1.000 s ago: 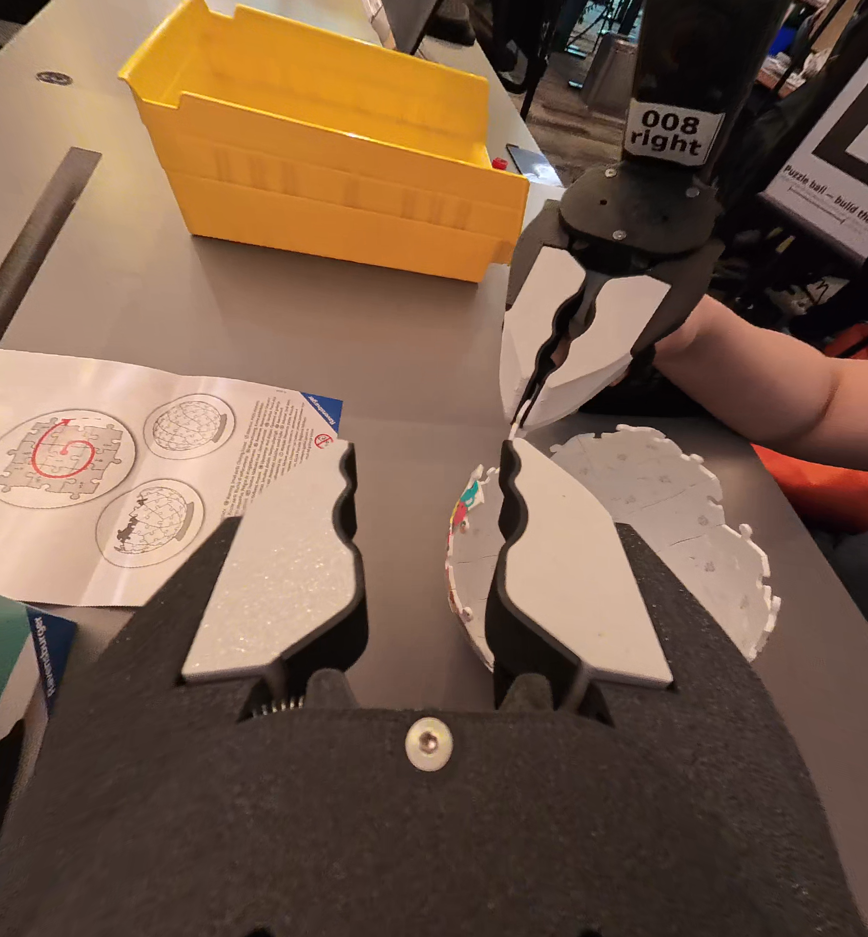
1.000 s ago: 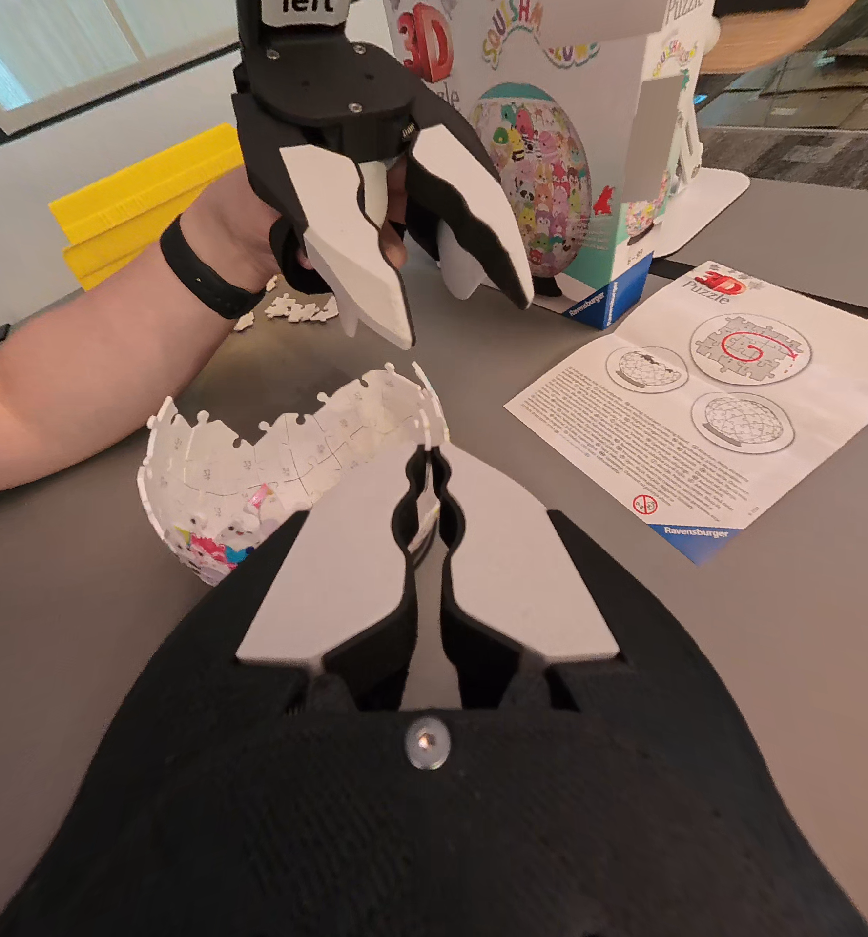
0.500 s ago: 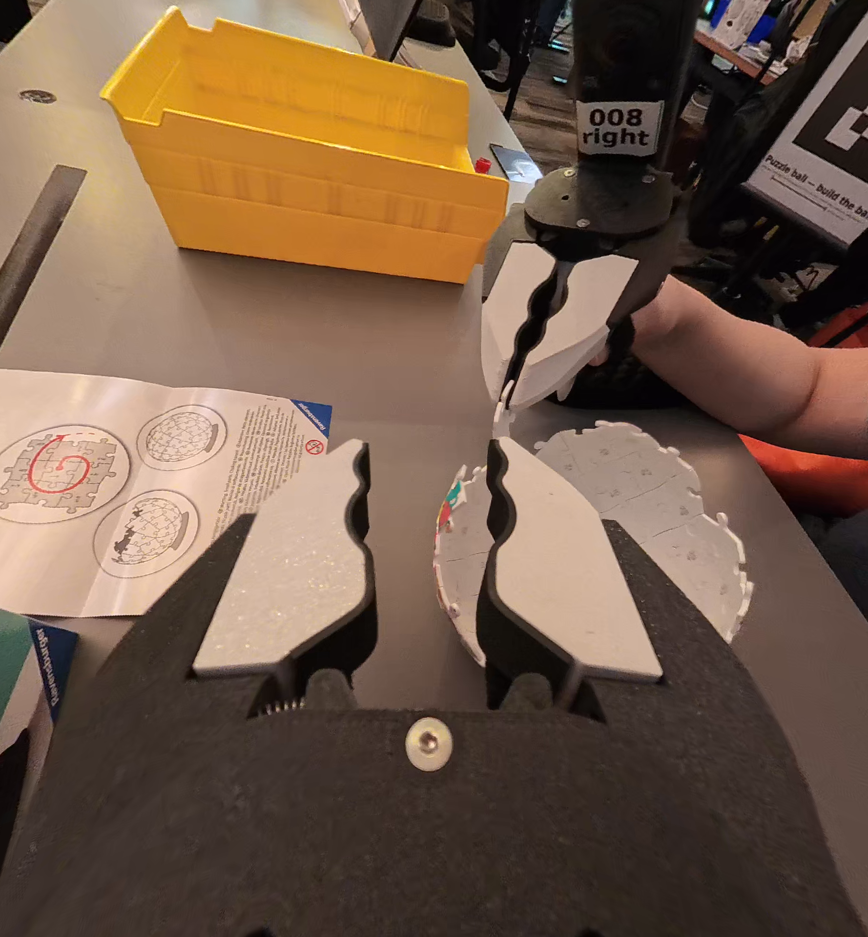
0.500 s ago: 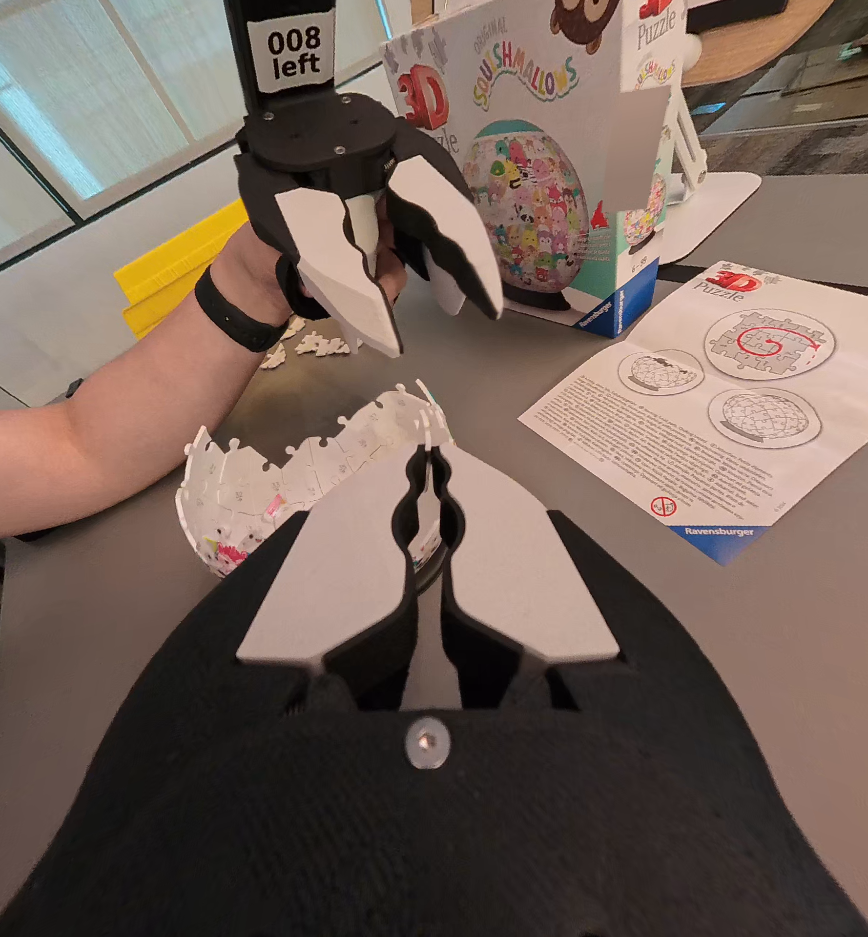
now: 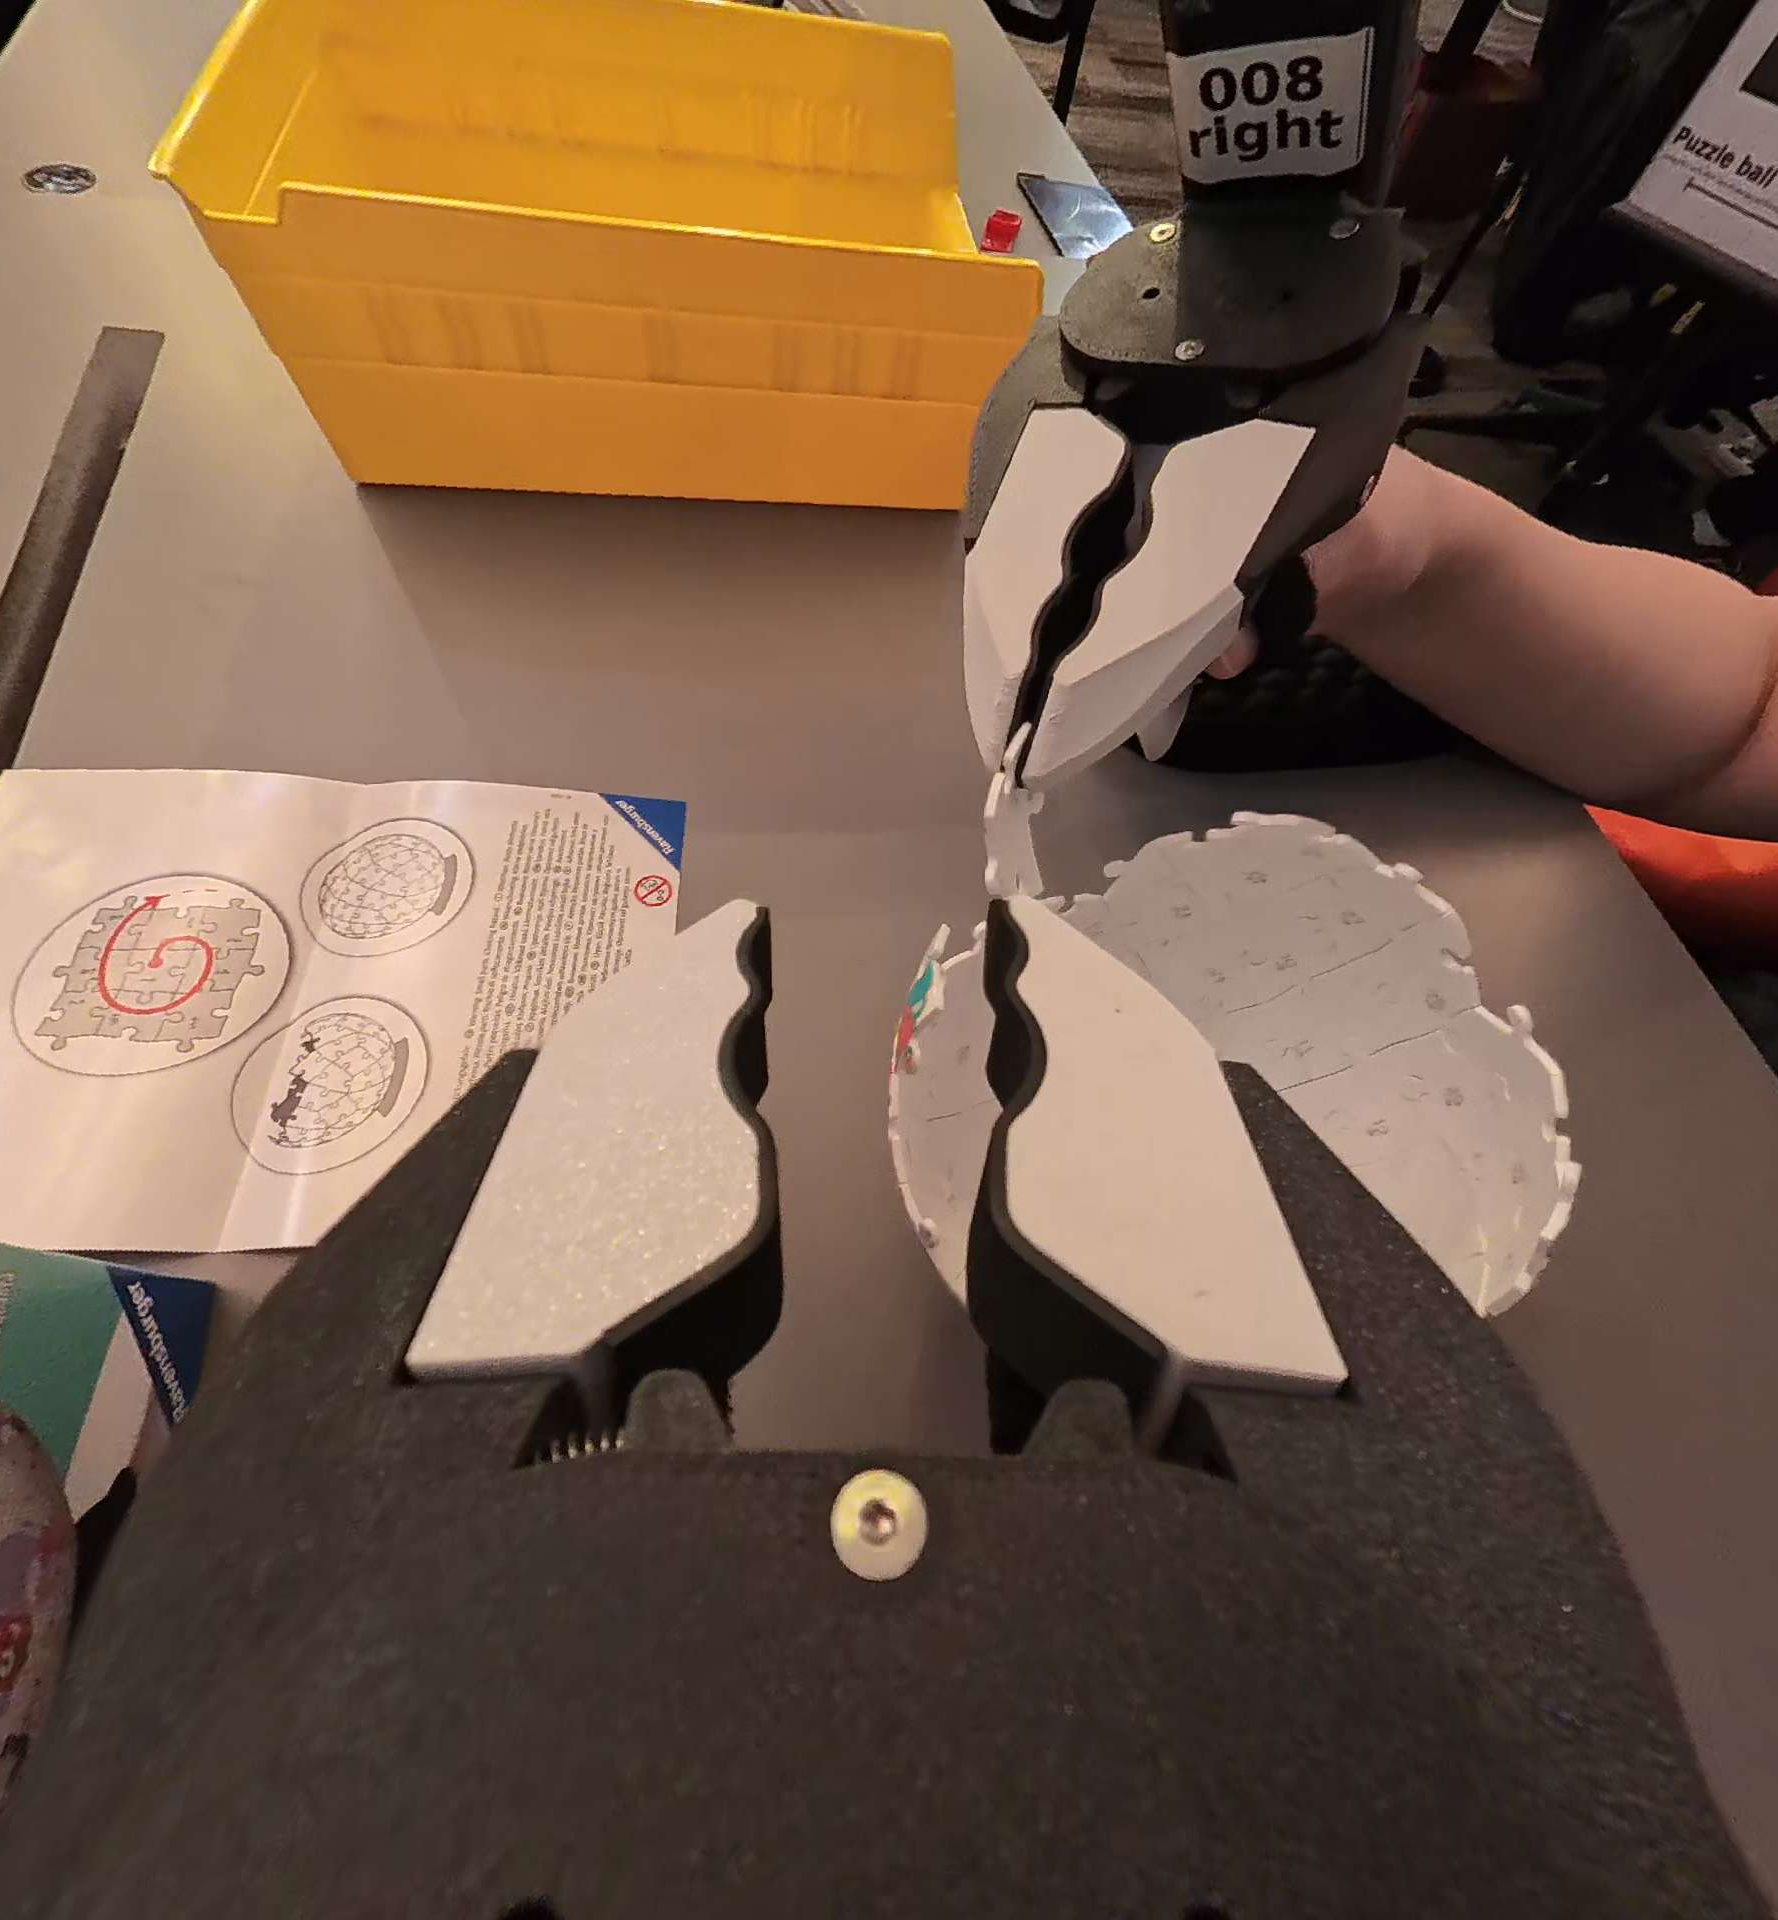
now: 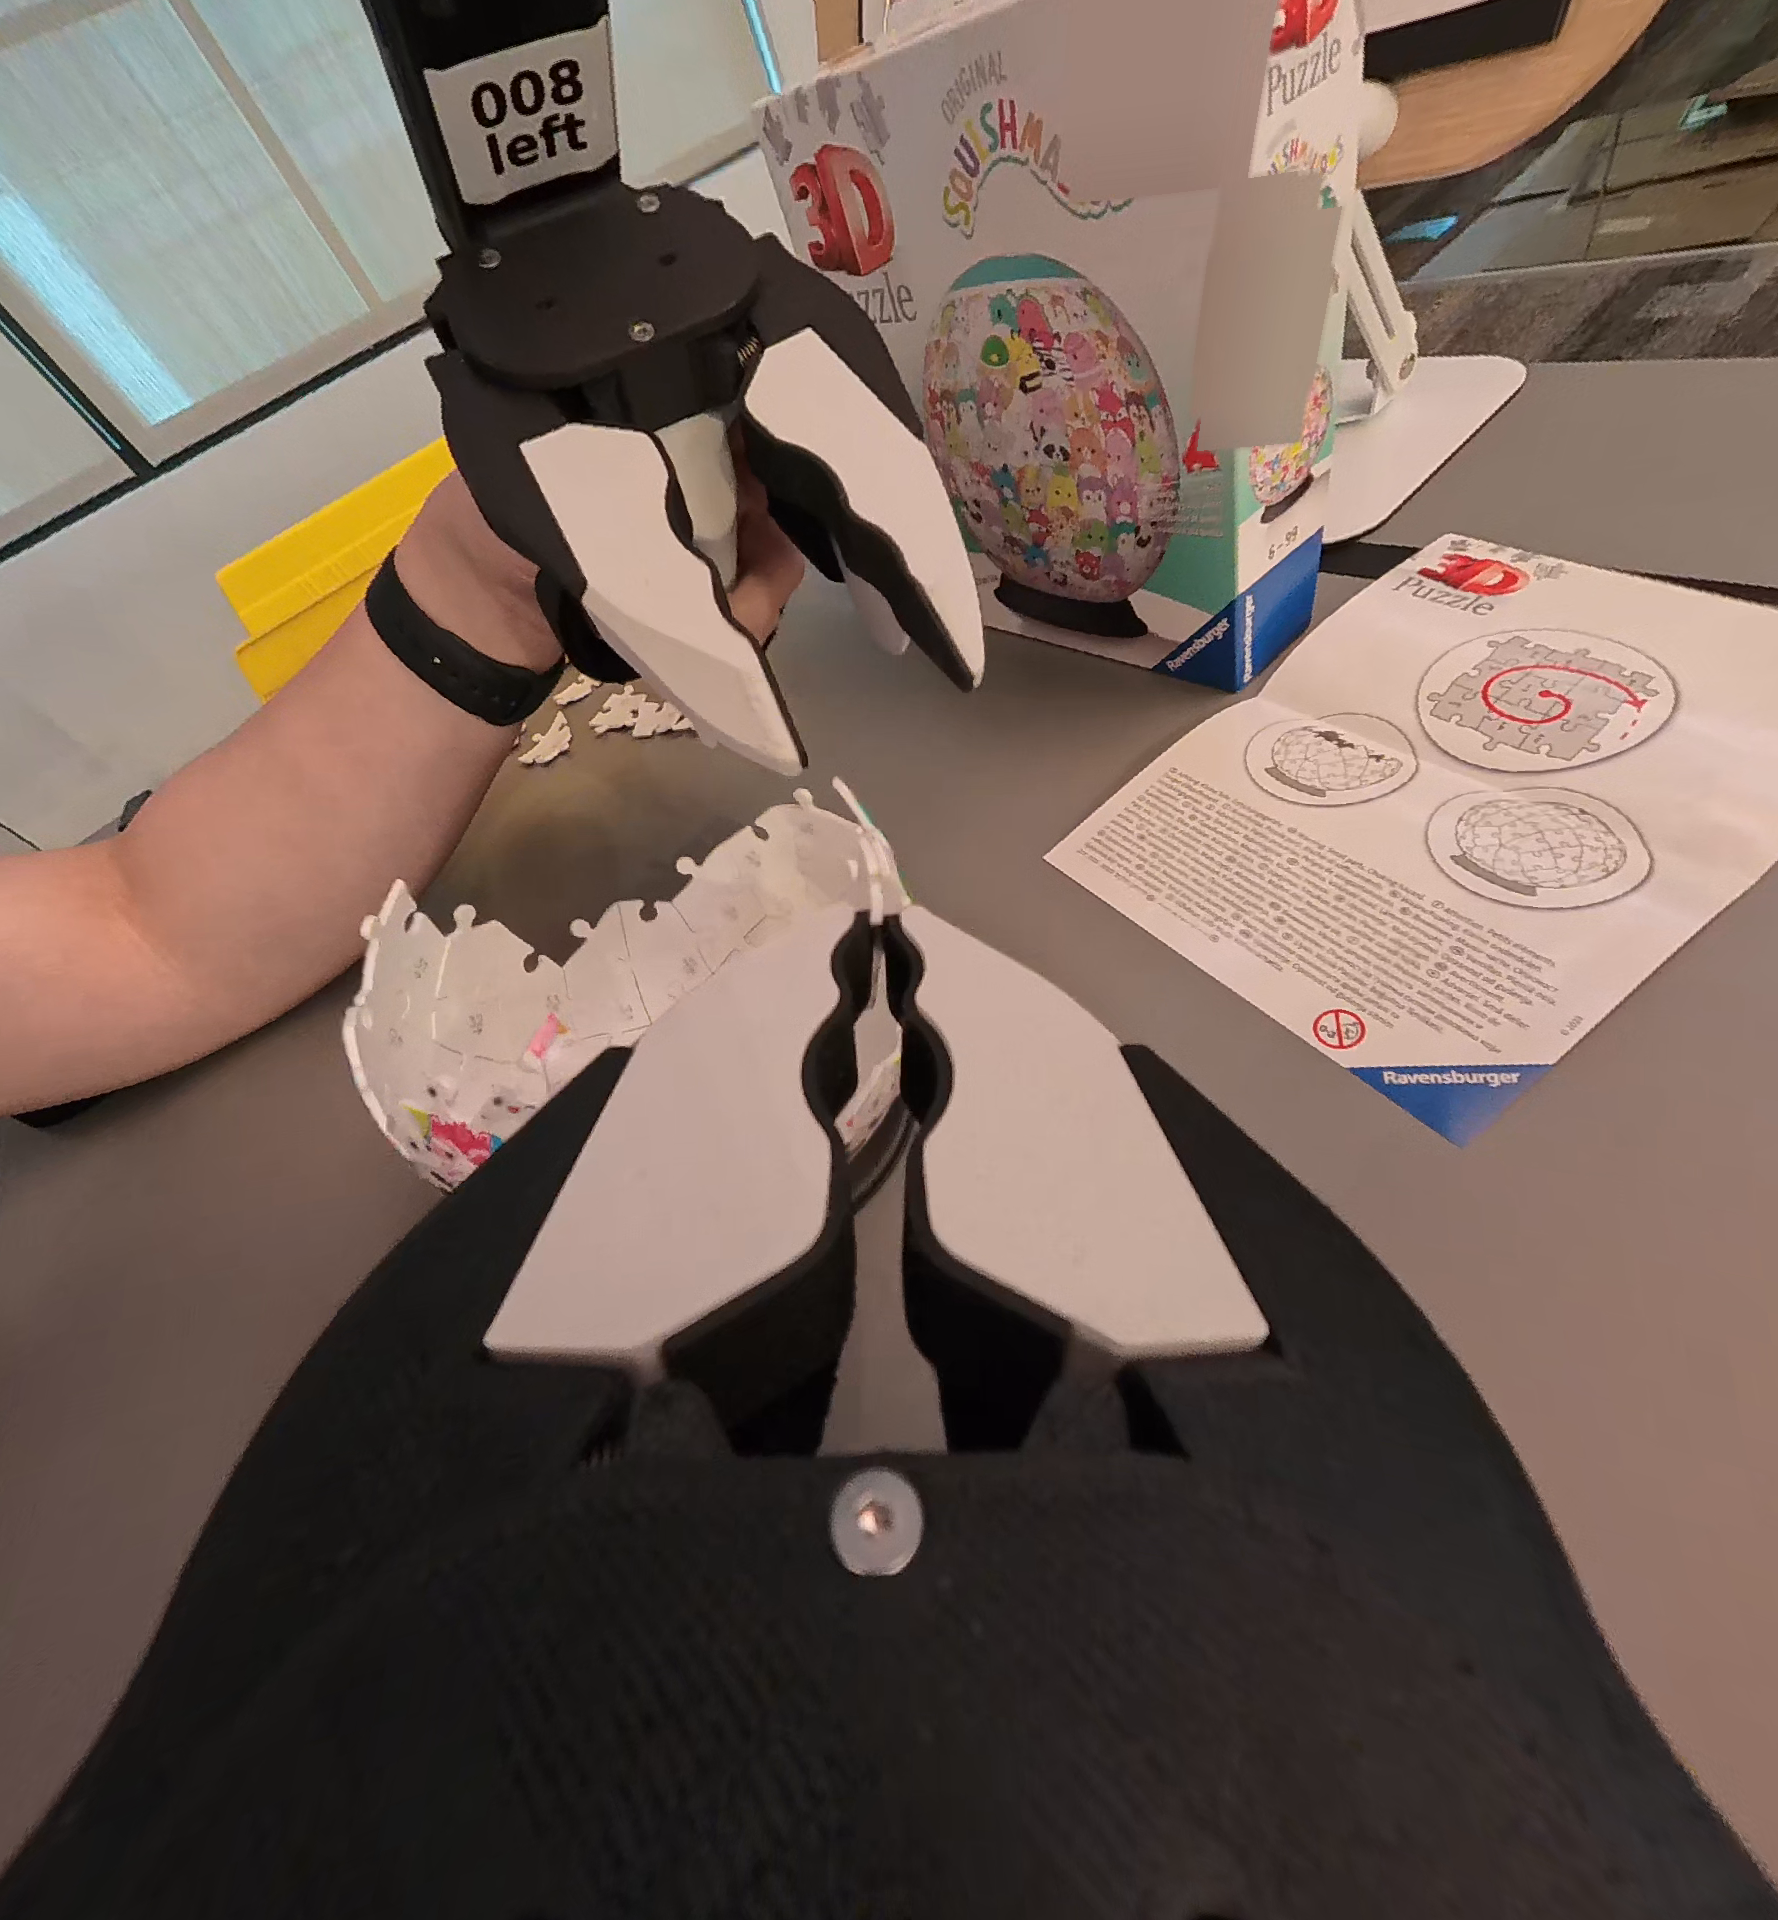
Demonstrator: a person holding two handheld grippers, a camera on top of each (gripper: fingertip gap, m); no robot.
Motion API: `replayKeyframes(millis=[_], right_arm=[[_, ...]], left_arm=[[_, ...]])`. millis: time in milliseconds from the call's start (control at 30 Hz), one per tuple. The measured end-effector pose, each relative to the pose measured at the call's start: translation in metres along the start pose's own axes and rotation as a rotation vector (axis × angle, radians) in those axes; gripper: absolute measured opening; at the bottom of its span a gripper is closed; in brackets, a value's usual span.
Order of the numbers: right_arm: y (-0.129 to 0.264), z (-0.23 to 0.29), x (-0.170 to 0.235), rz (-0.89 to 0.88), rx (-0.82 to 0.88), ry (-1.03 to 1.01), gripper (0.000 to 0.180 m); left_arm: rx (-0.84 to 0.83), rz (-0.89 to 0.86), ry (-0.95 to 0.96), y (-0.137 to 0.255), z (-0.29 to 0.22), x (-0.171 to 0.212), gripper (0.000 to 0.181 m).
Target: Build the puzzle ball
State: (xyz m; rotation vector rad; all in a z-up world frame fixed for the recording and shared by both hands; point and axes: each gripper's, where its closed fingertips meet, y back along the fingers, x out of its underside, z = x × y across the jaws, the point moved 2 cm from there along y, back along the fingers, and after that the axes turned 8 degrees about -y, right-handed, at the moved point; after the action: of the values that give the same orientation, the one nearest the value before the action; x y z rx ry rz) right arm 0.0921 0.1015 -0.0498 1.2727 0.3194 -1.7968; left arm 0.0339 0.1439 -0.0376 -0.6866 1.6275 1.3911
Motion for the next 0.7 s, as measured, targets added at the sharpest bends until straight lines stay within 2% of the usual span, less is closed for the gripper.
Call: replayKeyframes(millis=[700], right_arm=[[0.000,0.013,-0.004,-0.028,-0.058,0.039,0.003]], left_arm=[[-0.011,0.045,-0.056,-0.006,-0.011,-0.009,0.034]])
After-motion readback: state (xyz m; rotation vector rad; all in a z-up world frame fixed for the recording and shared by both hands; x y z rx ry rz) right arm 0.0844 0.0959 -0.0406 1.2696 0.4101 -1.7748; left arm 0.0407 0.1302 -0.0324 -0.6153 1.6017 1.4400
